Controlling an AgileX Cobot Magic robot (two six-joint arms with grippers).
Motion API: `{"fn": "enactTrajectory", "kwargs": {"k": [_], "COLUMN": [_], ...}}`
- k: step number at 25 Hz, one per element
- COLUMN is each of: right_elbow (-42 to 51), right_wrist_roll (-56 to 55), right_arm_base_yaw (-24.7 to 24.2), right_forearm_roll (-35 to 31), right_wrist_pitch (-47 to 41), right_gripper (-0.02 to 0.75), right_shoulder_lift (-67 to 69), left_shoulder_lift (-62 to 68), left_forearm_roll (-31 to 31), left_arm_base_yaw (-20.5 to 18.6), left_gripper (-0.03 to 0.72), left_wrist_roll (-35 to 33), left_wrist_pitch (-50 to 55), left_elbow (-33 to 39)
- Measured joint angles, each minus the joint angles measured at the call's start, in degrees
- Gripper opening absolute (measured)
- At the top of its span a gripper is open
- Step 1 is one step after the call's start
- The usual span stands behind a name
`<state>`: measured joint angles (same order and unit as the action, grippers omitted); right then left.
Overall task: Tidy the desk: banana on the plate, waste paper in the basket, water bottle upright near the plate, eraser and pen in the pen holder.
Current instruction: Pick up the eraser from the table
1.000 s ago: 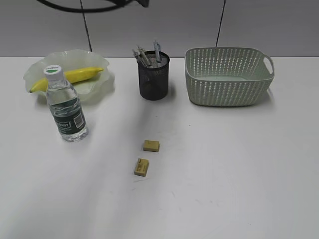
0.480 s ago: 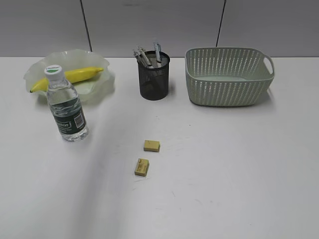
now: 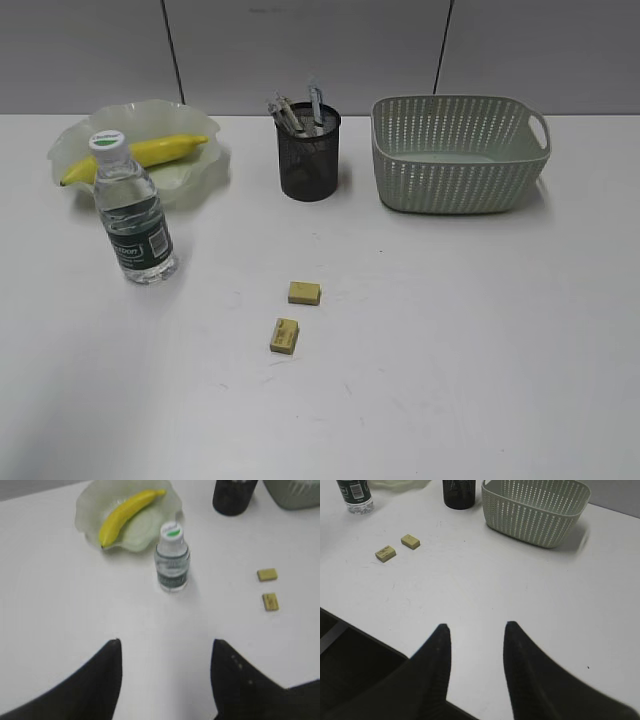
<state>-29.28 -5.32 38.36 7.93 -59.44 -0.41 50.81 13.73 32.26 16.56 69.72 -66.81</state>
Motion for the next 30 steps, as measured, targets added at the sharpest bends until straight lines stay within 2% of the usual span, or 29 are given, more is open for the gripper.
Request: {"fn": "enactTrajectory", "kwargs": {"k": [5, 8, 11, 16, 21, 26, 30], "right_elbow": [-0.1, -0.8, -1.1, -1.2, -4.7, -17.0, -30.3], "right_wrist_roll": [0.0, 0.0, 0.0, 0.0, 0.0, 0.3, 6.4], "right_arm_base_yaw": [0.0, 0.0, 0.0, 0.0, 0.0, 0.0, 0.0], "right_forearm_roll": [0.0, 0.3, 1.5, 2.1, 1.8, -1.8, -6.9], "right_wrist_pitch": [0.2, 4.0, 11.3, 20.0, 30.9, 31.3, 25.9], "right_gripper": [0.296, 0.296, 0.297, 0.297, 0.297, 0.297, 0.297], "right_shoulder_lift": [0.0, 0.0, 0.8, 12.9, 32.7, 58.1, 76.3], "left_shoulder_lift": [-18.8, -28.9, -38.2, -50.5, -50.6, -51.1, -51.1], "left_forearm_roll": [0.0, -0.1, -0.2, -0.5, -0.8, -1.9, -2.7], "left_arm_base_yaw": [0.0, 0.0, 0.0, 0.0, 0.0, 0.1, 0.1], "left_gripper": [0.426, 0.426, 0.408, 0.356, 0.337, 0.328, 0.325], "left_wrist_roll": [0.0, 0.0, 0.0, 0.0, -0.5, -2.0, -2.9], "left_wrist_pitch": [0.3, 0.2, -0.4, -3.8, -7.7, -8.4, -8.5], "left_elbow": [18.7, 26.7, 31.4, 34.1, 35.6, 35.9, 35.9]}}
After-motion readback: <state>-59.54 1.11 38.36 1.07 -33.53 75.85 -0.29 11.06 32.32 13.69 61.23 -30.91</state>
